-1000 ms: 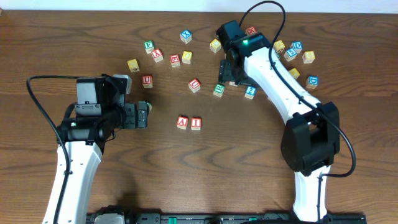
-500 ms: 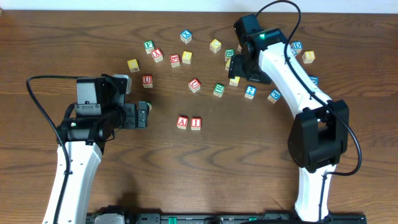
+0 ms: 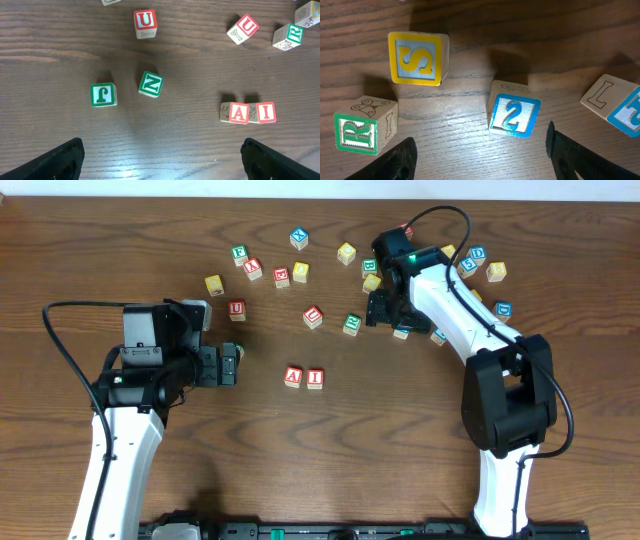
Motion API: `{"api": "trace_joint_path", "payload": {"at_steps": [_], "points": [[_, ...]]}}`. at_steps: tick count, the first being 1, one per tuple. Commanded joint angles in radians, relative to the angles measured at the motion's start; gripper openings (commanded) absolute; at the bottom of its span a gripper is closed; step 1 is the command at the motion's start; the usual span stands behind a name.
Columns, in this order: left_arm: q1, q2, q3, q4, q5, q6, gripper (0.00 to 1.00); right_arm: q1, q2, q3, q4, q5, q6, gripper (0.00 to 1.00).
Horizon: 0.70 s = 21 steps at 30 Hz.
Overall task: Spell out AI2
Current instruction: 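Move the right gripper over the blue 2 block in the cluster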
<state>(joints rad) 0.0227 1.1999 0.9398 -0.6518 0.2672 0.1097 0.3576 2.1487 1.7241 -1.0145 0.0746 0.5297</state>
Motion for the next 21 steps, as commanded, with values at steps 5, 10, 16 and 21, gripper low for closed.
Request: {"api": "trace_joint_path", "payload": {"at_steps": [5,10,16,21], "points": [[0.005,0.003,0.007,-0.003,0.005,0.017,0.98,0.003,0.004,-0.002,-0.009,0.076,0.046,0.77],[0.005,0.003,0.007,-0.003,0.005,0.017,0.98,0.003,0.004,-0.002,-0.029,0.118,0.085,0.77],[0.005,0.003,0.007,-0.003,0.005,0.017,0.98,0.003,0.004,-0.007,-0.024,0.125,0.106,0.77],[0.005,0.003,0.007,-0.003,0.005,0.017,0.98,0.003,0.004,-0.024,-0.006,0.122,0.103,0.77]]}}
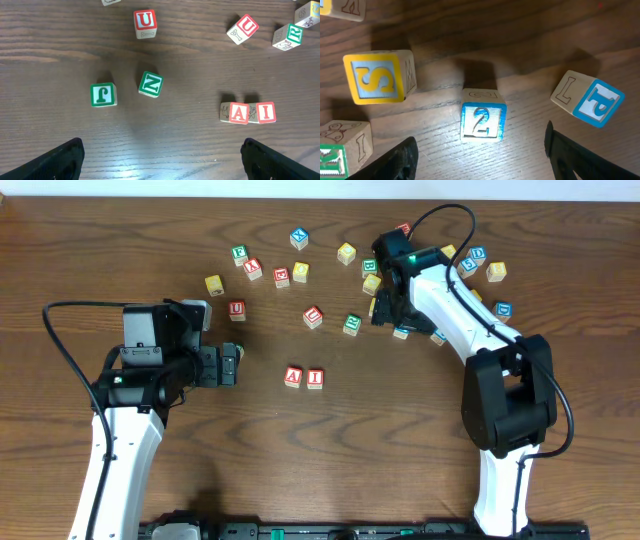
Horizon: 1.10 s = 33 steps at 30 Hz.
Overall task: Spell out AI2
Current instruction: 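Move the right gripper over the blue 2 block in the cluster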
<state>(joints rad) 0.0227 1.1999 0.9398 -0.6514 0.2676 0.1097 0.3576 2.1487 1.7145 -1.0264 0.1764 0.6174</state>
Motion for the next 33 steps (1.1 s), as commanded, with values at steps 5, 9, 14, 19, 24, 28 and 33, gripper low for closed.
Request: {"api": "trace_joint_path", "payload": {"at_steps": [5,9,14,19,24,28,33], "points": [[0.005,0.003,0.007,-0.004,0.005,0.017,0.98,0.003,0.004,-0.038,0.026,0.016,0.013,0.78],[0.005,0.003,0.007,-0.004,0.005,0.017,0.98,0.003,0.004,-0.044,0.035,0.015,0.013,0.78],[0.005,0.003,0.007,-0.004,0.005,0.017,0.98,0.003,0.004,-0.059,0.055,0.014,0.014,0.77],[0.005,0.003,0.007,-0.004,0.005,0.017,0.98,0.003,0.004,-0.086,0.086,0.005,0.014,0.76],[0.005,0.003,0.007,-0.004,0.005,0.017,0.98,0.003,0.004,-0.087,0.094,0.005,0.014,0.73],[0.005,0.003,0.007,-0.004,0.005,0.017,0.98,0.003,0.004,-0.087,0.102,0.005,0.018,0.65],[0.005,0.003,0.007,-0.004,0.005,0.017,0.98,0.003,0.004,-0.087,0.117,0.017,0.018,0.63]]}}
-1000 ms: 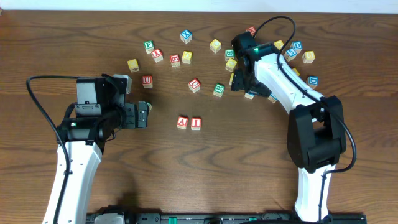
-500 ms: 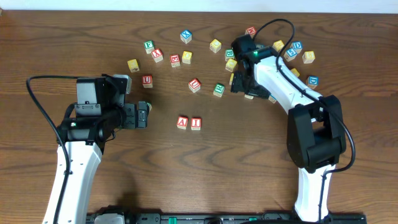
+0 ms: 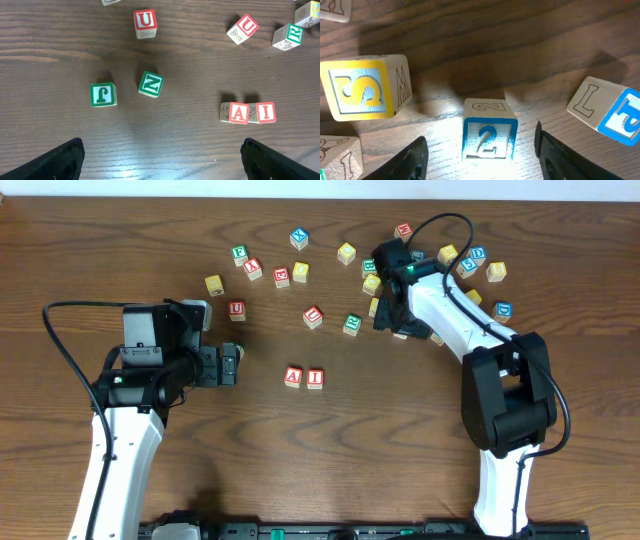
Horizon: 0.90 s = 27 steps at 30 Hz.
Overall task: Spell out AI2
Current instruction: 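Move the right gripper over the blue 2 block in the cluster, then lower the right gripper and close it on the blue 2 block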
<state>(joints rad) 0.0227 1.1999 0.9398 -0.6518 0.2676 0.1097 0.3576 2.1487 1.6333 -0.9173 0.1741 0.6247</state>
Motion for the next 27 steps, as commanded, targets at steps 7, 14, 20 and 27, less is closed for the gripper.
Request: {"api": "trace_joint_path", "payload": {"at_steps": [7,14,20,27], "points": [[0.005,0.003,0.007,-0.003,0.005,0.017,0.98,0.003,0.004,-0.008,0.026,0.047,0.011,0.61],[0.005,0.003,0.007,-0.003,0.005,0.017,0.98,0.003,0.004,-0.026,0.053,0.079,0.011,0.61],[0.005,0.003,0.007,-0.003,0.005,0.017,0.98,0.003,0.004,-0.059,0.082,0.082,0.016,0.62],[0.005,0.003,0.007,-0.003,0.005,0.017,0.98,0.003,0.004,-0.066,0.09,0.082,0.018,0.61]]}}
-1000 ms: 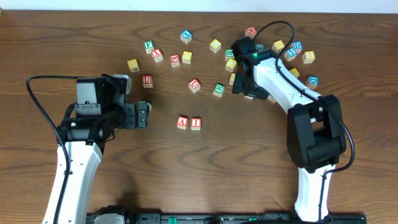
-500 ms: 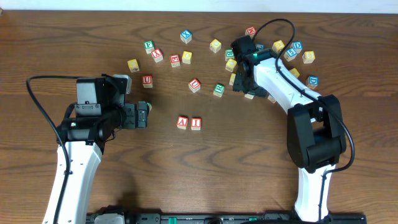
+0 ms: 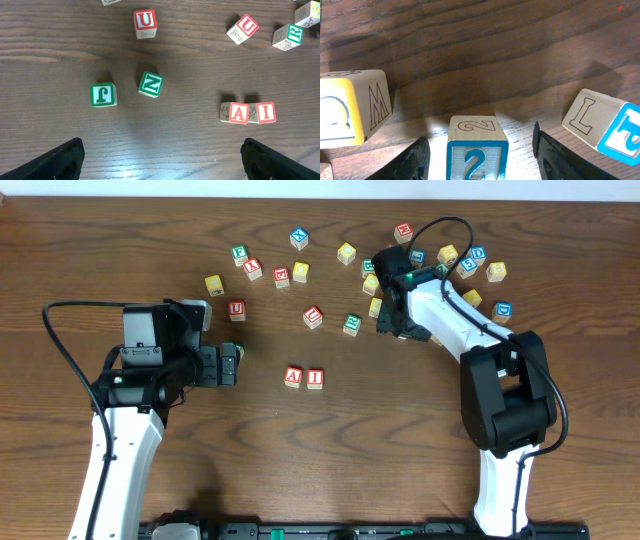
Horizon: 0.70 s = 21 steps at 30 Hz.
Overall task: Spell out AI2
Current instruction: 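Lower the right gripper and close it on the blue 2 block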
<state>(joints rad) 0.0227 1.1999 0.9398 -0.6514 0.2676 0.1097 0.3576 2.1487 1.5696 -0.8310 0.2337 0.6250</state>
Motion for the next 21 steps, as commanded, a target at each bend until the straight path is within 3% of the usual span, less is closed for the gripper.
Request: {"api": "trace_joint_path", "payload": {"at_steps": [1,4,9,15,21], "points": [[0.005,0.003,0.007,-0.004,0.005,0.017,0.98,0.003,0.004,-0.003,0.005,0.022,0.018,0.61],[0.005,0.003,0.007,-0.004,0.005,0.017,0.98,0.003,0.004,-0.003,0.006,0.022,0.018,0.62],[0.005,0.003,0.007,-0.004,0.005,0.017,0.98,0.003,0.004,-0.003,0.013,-0.001,0.018,0.43],[0.005,0.003,0.007,-0.004,0.005,0.017,0.98,0.003,0.004,-0.003,0.014,-0.005,0.018,0.37],[0.005,0.003,0.007,-0.004,0.005,0.017,0.98,0.003,0.004,-0.003,0.016,-0.008,0.018,0.2]]}}
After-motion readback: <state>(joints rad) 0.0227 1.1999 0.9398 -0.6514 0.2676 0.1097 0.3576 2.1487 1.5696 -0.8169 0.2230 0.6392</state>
